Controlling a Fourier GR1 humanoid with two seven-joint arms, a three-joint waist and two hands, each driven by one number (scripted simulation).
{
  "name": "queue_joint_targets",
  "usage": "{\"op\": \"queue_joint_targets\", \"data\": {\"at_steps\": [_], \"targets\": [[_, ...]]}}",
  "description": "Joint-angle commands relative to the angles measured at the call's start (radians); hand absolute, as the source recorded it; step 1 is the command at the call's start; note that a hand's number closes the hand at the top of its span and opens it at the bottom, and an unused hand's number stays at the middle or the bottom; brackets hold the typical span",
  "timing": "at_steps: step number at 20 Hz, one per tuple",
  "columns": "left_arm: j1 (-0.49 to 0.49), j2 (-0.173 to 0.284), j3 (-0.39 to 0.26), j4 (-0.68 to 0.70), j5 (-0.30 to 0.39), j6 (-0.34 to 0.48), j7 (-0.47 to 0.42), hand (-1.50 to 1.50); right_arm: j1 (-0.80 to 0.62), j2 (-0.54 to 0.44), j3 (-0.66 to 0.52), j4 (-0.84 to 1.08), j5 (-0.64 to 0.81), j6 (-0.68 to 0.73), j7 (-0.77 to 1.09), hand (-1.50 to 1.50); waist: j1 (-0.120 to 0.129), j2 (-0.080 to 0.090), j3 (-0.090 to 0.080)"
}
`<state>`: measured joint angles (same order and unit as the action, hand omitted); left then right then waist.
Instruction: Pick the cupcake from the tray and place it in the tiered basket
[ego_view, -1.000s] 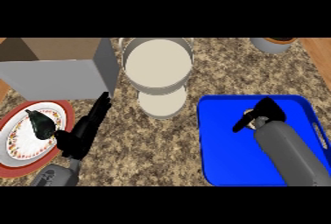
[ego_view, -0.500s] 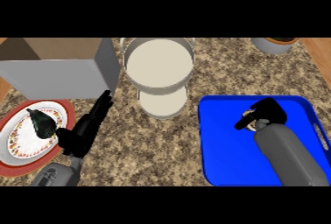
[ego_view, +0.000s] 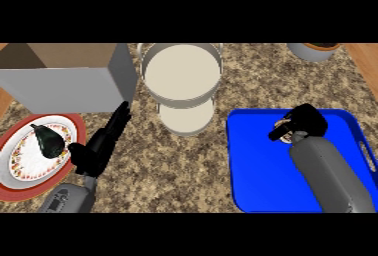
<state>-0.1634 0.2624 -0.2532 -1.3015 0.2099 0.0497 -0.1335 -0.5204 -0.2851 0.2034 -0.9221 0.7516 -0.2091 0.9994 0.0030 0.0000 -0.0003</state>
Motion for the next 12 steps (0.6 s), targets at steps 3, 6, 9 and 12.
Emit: {"op": "queue_joint_targets", "data": {"at_steps": [3,6,9,12], "targets": [[0.012,0.022,0.023,0.014,0.011,-0.023,-0.018,0.00,0.037,-0.139,0.132,-0.069,-0.032,0.190,-0.474,1.50,0.006,0.005,0.002],[0.029,0.000,0.011,-0.002,-0.002,0.002,-0.024,0.00,0.066,-0.261,0.164,-0.128,-0.040,0.230,-0.710,1.50,-0.007,-0.001,0.002],[0.056,0.025,0.021,-0.039,0.013,-0.023,-0.012,0.00,0.090,-0.337,0.055,-0.205,-0.150,0.200,-0.877,1.50,-0.014,-0.006,0.001],[0.020,-0.001,0.014,-0.029,0.001,0.002,0.018,0.00,0.064,-0.308,-0.059,-0.246,-0.321,0.247,-0.970,1.50,-0.022,-0.005,0.002]]}}
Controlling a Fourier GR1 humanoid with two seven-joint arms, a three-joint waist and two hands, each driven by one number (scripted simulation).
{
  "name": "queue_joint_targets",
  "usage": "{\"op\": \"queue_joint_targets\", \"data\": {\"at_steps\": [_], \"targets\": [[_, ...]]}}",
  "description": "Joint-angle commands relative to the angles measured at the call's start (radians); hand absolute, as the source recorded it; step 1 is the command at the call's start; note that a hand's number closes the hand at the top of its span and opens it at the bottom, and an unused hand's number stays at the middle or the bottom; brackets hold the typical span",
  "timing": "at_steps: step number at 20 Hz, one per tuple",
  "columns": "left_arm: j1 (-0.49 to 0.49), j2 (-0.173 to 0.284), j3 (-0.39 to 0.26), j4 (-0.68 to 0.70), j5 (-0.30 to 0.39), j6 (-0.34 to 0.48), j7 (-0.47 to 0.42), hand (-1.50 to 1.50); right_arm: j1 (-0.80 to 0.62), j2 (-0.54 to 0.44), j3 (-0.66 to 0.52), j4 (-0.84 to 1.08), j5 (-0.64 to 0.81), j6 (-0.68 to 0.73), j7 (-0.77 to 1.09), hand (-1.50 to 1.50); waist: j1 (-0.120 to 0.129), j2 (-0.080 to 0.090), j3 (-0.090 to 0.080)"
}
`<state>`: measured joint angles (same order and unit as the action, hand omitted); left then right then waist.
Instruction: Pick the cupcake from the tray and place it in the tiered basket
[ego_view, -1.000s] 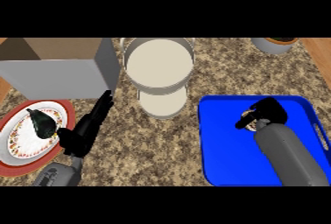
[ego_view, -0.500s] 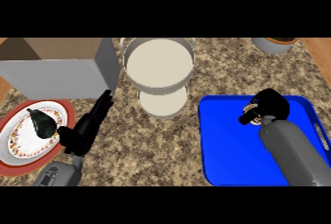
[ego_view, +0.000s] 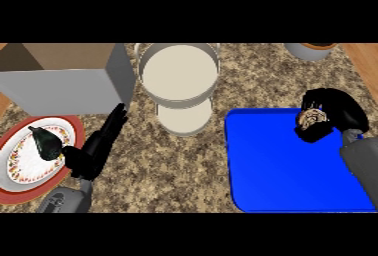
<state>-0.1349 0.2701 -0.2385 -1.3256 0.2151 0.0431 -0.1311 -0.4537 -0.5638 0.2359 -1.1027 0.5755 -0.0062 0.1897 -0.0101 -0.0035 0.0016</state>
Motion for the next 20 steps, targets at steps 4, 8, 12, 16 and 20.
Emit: {"op": "queue_joint_targets", "data": {"at_steps": [4,8,12,16,20], "targets": [[0.035,-0.008,-0.001,-0.031,-0.008,0.011,0.004,0.00,-0.012,-0.039,-0.191,-0.202,-0.287,0.104,-0.198,1.50,-0.011,-0.006,-0.001],[0.033,0.007,0.023,-0.028,0.000,-0.022,0.015,0.00,-0.042,-0.057,-0.202,-0.376,-0.306,0.189,-0.069,1.50,0.002,-0.001,-0.002],[0.024,-0.017,0.013,-0.042,-0.036,-0.007,0.012,0.00,-0.180,0.023,-0.183,-0.407,-0.310,0.217,0.110,1.50,0.016,0.001,-0.002],[-0.021,-0.075,-0.013,-0.006,-0.067,0.025,0.029,0.00,-0.366,0.105,-0.171,-0.388,-0.319,0.211,0.278,1.50,0.023,0.003,-0.003],[0.040,-0.037,0.005,-0.071,-0.054,-0.026,0.044,0.00,-0.480,0.120,-0.183,-0.332,-0.320,0.273,0.370,1.50,0.025,0.002,-0.002]]}}
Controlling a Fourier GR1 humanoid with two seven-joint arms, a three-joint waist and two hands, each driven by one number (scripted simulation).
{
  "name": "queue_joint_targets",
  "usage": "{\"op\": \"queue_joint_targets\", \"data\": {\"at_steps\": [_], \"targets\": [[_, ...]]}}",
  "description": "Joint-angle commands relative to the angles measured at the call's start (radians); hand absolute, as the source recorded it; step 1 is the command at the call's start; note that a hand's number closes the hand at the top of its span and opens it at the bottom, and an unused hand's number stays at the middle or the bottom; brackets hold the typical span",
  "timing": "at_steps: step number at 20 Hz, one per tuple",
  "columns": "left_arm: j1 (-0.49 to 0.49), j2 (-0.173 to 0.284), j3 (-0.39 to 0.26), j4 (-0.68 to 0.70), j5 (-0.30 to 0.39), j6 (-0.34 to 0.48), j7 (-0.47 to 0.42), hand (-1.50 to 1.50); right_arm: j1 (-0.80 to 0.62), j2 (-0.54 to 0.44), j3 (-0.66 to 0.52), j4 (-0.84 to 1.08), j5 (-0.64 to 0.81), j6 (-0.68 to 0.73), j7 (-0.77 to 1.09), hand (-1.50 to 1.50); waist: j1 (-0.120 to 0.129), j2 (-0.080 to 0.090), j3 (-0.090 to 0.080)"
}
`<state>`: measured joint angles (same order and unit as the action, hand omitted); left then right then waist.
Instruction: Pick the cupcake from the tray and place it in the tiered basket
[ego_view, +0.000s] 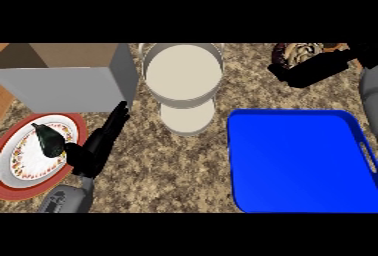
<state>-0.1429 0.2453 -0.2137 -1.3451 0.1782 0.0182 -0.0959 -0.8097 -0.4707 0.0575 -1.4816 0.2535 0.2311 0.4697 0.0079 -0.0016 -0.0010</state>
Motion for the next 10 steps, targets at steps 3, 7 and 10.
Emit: {"op": "queue_joint_targets", "data": {"at_steps": [3,7,10], "targets": [[0.000,-0.032,-0.007,0.007,-0.024,0.003,-0.007,0.00,-0.265,0.130,0.023,0.170,0.024,-0.002,0.152,1.50,0.011,0.003,0.000],[-0.016,-0.011,0.024,0.021,-0.017,-0.019,-0.005,0.00,-0.400,0.208,0.033,0.371,0.091,-0.064,0.115,1.50,0.024,0.008,0.000],[0.007,-0.047,-0.008,0.043,-0.069,0.005,-0.060,0.00,-0.454,0.240,0.039,0.443,0.083,-0.013,0.113,1.50,0.016,0.006,0.000]]}}
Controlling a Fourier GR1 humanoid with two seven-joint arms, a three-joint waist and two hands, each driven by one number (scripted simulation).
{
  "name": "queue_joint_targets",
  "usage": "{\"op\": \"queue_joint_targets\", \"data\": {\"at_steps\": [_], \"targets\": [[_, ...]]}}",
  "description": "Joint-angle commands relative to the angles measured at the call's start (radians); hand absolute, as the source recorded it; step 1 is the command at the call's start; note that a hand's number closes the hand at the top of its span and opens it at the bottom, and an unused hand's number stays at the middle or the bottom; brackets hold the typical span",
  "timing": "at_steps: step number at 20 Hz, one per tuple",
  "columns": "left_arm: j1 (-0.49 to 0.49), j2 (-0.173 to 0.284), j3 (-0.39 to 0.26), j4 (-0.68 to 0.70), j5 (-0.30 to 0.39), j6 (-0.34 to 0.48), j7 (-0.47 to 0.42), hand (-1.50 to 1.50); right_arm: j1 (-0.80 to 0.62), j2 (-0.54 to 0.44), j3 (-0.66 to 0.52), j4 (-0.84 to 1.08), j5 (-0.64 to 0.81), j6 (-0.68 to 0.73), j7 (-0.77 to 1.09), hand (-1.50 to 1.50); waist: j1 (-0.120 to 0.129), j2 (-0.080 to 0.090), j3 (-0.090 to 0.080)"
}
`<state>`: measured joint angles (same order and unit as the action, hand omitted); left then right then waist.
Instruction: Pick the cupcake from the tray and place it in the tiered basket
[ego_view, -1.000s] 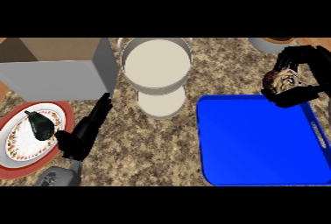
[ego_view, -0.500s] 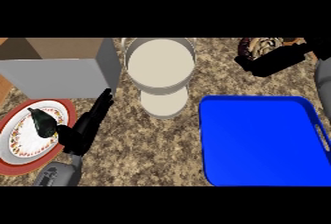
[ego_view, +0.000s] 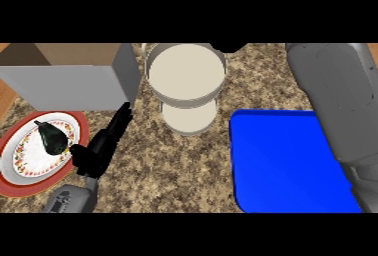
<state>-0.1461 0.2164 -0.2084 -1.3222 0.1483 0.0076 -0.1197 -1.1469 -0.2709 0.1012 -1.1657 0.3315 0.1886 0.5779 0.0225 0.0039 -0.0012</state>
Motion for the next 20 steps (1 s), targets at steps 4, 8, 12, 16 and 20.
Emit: {"op": "queue_joint_targets", "data": {"at_steps": [4,8,12,16,20], "targets": [[-0.021,-0.016,0.016,0.031,-0.010,-0.008,0.006,0.00,-0.139,0.159,0.043,0.264,0.085,-0.073,-0.055,1.50,0.001,0.002,0.000],[0.015,-0.033,-0.016,-0.049,-0.020,-0.003,0.041,0.00,-0.234,0.198,-0.007,0.456,0.094,-0.122,-0.138,1.50,0.014,0.003,0.001],[-0.045,-0.023,0.025,0.047,-0.026,-0.029,-0.026,0.00,-0.268,0.247,-0.037,0.592,0.097,-0.179,-0.232,1.50,0.015,0.010,0.000],[-0.008,-0.028,0.021,0.042,-0.034,-0.032,-0.025,0.00,-0.287,0.269,-0.013,0.629,0.009,-0.225,-0.223,1.50,0.021,0.006,0.000],[0.023,-0.005,0.028,-0.003,-0.028,-0.056,-0.023,0.00,-0.302,0.270,-0.037,0.664,-0.087,-0.199,-0.226,1.50,0.020,0.004,0.000]]}}
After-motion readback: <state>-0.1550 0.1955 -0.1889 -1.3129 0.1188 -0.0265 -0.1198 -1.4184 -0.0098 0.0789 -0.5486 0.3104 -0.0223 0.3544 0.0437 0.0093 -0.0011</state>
